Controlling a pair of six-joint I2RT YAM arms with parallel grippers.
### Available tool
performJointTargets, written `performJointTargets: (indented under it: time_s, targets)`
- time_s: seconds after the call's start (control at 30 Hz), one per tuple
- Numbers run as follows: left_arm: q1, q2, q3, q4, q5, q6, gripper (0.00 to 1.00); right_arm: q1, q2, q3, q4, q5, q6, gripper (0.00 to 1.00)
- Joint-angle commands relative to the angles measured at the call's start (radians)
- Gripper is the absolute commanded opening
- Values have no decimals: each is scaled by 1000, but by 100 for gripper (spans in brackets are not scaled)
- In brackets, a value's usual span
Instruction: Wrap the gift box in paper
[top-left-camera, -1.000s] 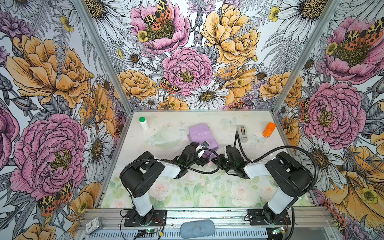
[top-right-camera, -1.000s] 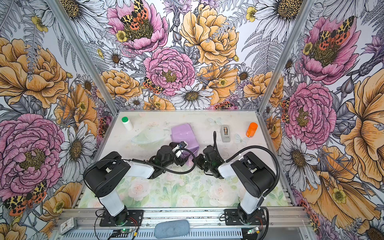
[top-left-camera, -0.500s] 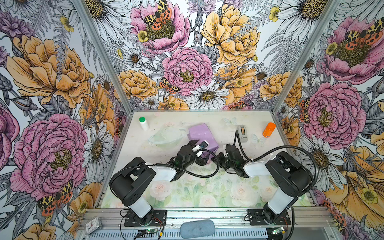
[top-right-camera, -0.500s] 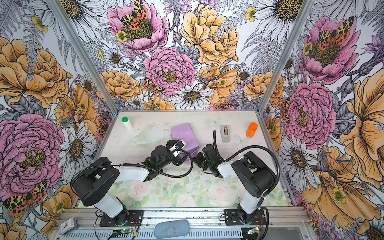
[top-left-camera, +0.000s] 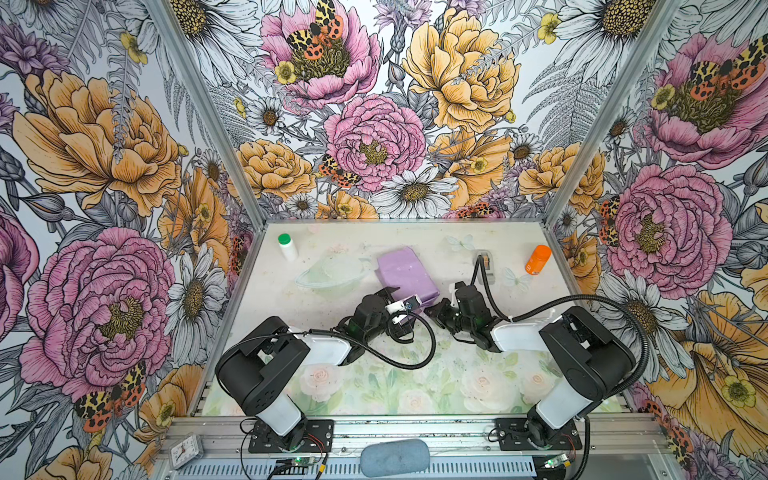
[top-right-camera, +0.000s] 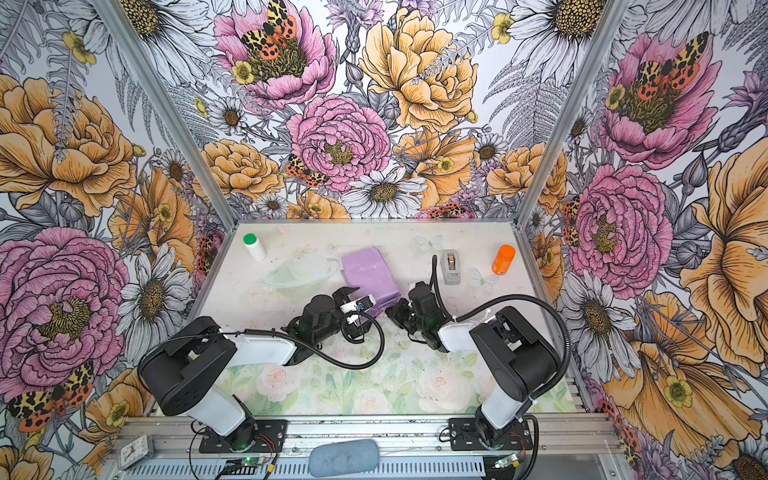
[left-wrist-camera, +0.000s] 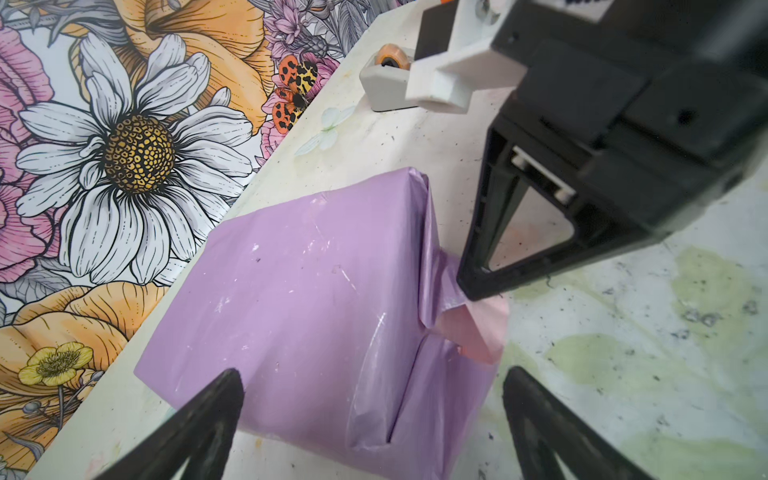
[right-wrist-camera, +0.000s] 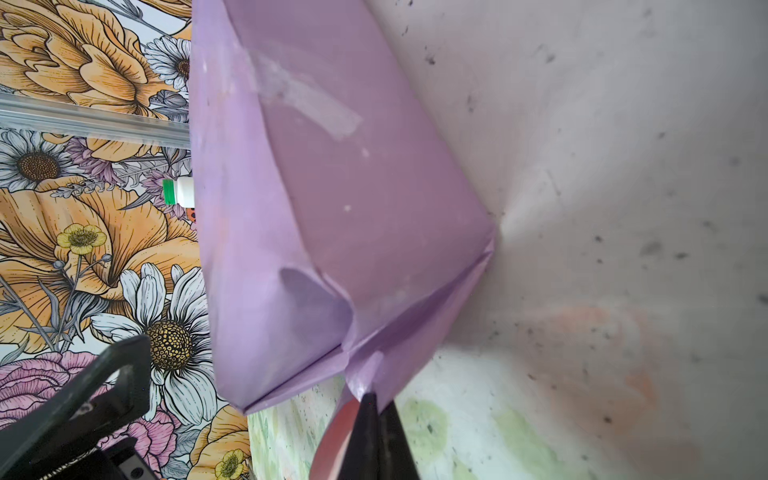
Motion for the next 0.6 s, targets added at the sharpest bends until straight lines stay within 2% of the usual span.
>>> performJointTargets:
  time_s: [0.0,0.37,0.57]
  targets:
    - [-17,29,20,-19,-3,37,99,-11,-29,26,-6,2,-6,0]
    - [-70,148,82,25,-185,54,99,-25,-44,23,-27,-1,-19,0]
    - [-76,191,107,27,-227,56,99,-30,-49,26,-31,-3,-23,0]
